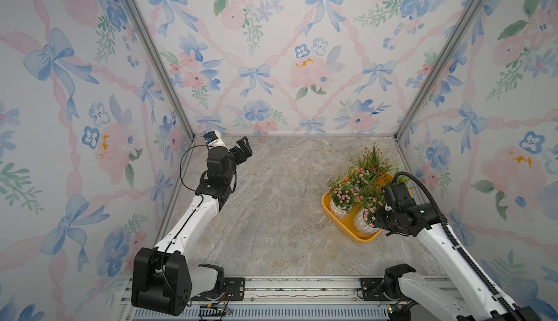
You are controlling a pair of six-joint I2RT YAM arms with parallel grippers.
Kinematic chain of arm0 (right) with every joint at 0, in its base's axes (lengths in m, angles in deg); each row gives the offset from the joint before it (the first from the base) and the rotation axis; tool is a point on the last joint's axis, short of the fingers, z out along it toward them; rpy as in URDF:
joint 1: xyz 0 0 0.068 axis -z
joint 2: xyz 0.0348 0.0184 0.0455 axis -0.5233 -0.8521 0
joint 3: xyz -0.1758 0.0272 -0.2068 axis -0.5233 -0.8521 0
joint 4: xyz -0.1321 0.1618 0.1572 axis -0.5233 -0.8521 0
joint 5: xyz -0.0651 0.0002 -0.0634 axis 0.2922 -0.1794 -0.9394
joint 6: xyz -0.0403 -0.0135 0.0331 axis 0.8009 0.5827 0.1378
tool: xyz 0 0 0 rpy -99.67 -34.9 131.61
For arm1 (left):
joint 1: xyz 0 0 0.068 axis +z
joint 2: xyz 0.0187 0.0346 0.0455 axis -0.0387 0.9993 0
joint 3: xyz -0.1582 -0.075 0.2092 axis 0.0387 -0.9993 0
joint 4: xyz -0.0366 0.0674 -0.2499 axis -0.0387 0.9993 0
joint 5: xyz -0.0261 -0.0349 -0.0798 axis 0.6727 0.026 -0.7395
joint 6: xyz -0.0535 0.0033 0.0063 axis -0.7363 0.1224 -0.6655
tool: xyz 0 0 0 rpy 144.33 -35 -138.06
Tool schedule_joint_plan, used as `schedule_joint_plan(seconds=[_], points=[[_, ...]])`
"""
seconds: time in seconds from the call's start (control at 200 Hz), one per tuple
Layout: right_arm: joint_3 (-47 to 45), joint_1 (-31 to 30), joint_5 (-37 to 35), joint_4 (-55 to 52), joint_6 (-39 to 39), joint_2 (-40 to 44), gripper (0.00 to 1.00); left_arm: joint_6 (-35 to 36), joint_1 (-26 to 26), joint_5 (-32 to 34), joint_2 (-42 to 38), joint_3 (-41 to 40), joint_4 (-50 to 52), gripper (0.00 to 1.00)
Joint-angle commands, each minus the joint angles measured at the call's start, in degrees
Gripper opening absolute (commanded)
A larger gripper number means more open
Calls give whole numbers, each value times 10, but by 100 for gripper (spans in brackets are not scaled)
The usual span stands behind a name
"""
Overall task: Put the potted gypsophila into the storage box
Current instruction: Place the baby's breath potted plant at the storage box.
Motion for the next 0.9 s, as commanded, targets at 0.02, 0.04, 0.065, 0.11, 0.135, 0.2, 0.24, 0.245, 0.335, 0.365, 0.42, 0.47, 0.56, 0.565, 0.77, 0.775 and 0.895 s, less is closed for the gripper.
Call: schedule_joint_plan(seconds=[0.02, 0.04, 0.065, 0.11, 0.135, 0.2, 0.24, 0.245, 0.335, 0.365, 0.42, 0.47, 0.56, 0.565, 0.77, 0.775, 0.895], points=[[13, 2, 10, 30, 1, -24, 2, 15, -2, 11, -13, 2, -9, 98], [13, 0, 10, 33, 0, -27, 2, 15, -2, 11, -13, 2, -10, 98], [12, -2, 8, 35, -1, -31, 2, 15, -2, 11, -14, 2, -10, 98], [13, -7, 3, 38, -5, -39, 2, 15, -2, 11, -15, 2, -9, 98], [14, -11, -1, 38, -6, -43, 2, 15, -2, 11, -16, 1, -9, 98], [15, -17, -11, 40, -7, -53, 2, 15, -2, 13, -20, -4, -9, 98], [15, -19, -13, 41, -9, -59, 3, 16, -1, 14, -23, -7, -9, 98], [15, -20, -13, 41, -9, -59, 3, 16, -1, 14, -24, -7, -9, 98], [18, -23, -19, 40, -14, -76, 3, 16, 1, 16, -29, -15, -9, 98], [19, -26, -23, 41, -16, -81, 3, 15, 2, 18, -31, -18, -9, 98], [19, -32, -31, 42, -19, -91, 3, 13, 2, 18, -33, -24, -10, 98], [19, -38, -37, 46, -23, -101, 3, 9, 2, 16, -34, -29, -9, 98], [16, -43, -37, 52, -25, -118, 3, 0, 3, 16, -35, -36, -10, 98], [16, -43, -36, 53, -25, -119, 3, -1, 3, 16, -35, -36, -10, 98], [32, -39, -25, 61, -14, -143, 9, 11, 4, 15, -36, -23, -9, 98], [33, -39, -25, 61, -14, -144, 10, 12, 4, 14, -36, -23, -9, 98], [46, -37, -23, 53, -15, -150, 25, 18, 12, 10, -42, -19, -9, 98]])
